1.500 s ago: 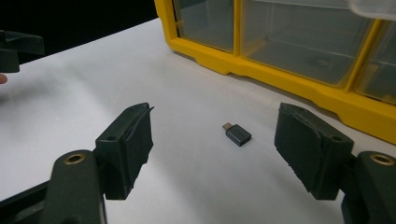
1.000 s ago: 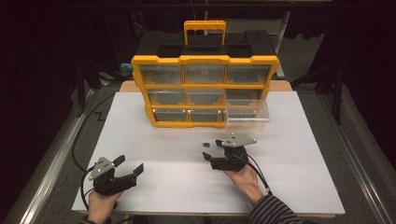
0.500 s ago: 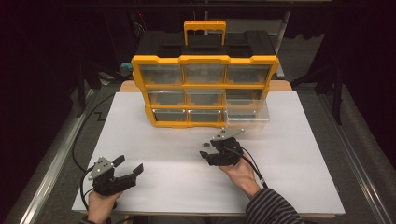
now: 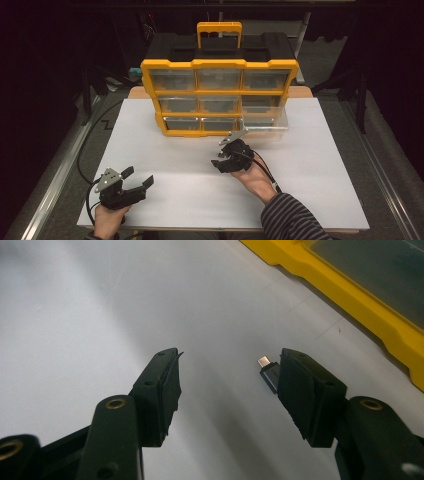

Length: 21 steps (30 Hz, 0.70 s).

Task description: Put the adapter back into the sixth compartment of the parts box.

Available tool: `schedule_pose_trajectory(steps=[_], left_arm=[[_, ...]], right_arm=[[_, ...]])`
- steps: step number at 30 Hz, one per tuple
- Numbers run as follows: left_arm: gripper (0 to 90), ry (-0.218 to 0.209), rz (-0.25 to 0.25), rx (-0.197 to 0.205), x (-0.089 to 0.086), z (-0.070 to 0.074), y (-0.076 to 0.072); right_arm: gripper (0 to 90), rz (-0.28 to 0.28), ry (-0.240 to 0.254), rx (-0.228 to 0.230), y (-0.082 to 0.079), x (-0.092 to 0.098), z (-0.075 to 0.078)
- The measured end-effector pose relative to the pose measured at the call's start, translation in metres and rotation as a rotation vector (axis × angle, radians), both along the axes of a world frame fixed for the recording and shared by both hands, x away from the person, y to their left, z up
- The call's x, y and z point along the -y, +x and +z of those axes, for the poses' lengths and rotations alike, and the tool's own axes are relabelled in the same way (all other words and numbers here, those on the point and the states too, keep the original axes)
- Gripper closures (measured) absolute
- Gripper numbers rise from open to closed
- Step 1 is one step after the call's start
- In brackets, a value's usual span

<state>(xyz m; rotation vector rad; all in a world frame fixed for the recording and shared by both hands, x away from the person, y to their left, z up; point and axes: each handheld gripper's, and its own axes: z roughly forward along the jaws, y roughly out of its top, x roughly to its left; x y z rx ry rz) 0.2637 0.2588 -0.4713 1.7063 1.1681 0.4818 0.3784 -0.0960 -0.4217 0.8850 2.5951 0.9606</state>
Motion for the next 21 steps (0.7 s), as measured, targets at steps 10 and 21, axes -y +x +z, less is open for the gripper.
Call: schedule_pose_trajectory(steps=[10, 21], left_arm=[[16.4, -0.001, 0.001, 0.001, 0.0, 0.0, 0.0], [16.7, -0.001, -0.003, -0.005, 0.0, 0.0, 0.0]], right_arm=[[48.6, 0.005, -0.072, -0.02, 0.013, -0.012, 0.005], [53.3, -0.021, -0.181, -0.057, 0.029, -0.022, -0.001]])
